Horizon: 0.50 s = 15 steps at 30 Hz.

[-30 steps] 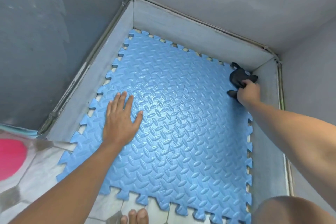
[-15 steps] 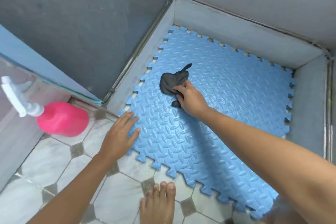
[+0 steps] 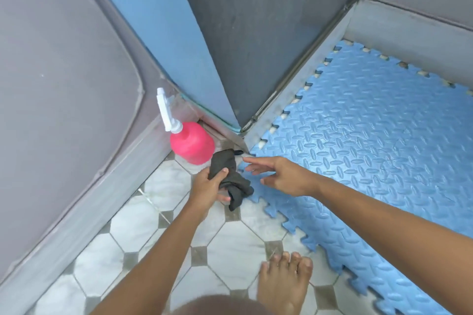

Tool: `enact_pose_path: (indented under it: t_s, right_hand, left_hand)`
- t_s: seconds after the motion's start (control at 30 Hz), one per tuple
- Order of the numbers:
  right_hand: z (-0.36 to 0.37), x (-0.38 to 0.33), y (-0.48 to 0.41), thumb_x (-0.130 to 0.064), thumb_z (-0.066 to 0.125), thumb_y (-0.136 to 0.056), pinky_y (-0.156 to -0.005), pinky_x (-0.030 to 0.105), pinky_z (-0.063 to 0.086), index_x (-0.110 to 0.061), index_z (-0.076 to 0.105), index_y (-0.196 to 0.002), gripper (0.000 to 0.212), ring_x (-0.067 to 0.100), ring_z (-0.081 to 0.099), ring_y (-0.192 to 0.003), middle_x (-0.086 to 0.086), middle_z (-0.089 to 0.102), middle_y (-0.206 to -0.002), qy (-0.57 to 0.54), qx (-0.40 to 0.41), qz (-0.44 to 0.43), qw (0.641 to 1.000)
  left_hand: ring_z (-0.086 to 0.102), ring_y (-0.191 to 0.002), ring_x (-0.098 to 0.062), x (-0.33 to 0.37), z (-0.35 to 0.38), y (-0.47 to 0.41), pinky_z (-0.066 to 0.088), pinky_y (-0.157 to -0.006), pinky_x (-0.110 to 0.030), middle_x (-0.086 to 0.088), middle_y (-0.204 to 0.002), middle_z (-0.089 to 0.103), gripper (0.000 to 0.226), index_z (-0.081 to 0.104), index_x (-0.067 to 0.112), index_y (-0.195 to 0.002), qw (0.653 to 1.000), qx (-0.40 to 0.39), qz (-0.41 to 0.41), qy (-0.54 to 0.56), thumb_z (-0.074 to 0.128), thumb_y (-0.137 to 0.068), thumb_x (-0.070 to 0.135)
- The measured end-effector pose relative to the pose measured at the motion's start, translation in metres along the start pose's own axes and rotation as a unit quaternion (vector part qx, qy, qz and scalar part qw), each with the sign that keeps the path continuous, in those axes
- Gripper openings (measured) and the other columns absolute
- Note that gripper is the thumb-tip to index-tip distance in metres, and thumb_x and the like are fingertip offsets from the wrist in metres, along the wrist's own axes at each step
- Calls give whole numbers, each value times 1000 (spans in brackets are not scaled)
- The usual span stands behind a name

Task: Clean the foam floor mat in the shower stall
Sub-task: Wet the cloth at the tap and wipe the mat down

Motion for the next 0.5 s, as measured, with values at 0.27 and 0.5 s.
enact_pose_path:
  t_s: [0.27,0.5]
  right_hand:
    - [-24,40,-6,5,63,-93,-100,26,52,-23,67,-118,37,5,68,-101,1,72,-108,-17,76,37,996]
    - [-30,45,1,2,60,-95,-71,13,49,-25,69,-113,33,10,68,-100,-4,72,-105,-17,101,62,993]
  left_hand:
    - [72,-91,-32,-18,-130,-7,65,-66,-44,-13,-99,72,23,65,11,-105,977,209,28,-11,61,-102,33]
    - [43,-132,-46,18,-116,8,37,-108,-55,-26,-141,47,63,44,-3,-146,890,338,87,-295,65,-98,32]
Point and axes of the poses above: each hand's wrist, its own y-axis away from the middle knuckle, its own z-axis out of the palm, x = y × z, the point moved 7 cm from there along -y, towards the middle knuckle
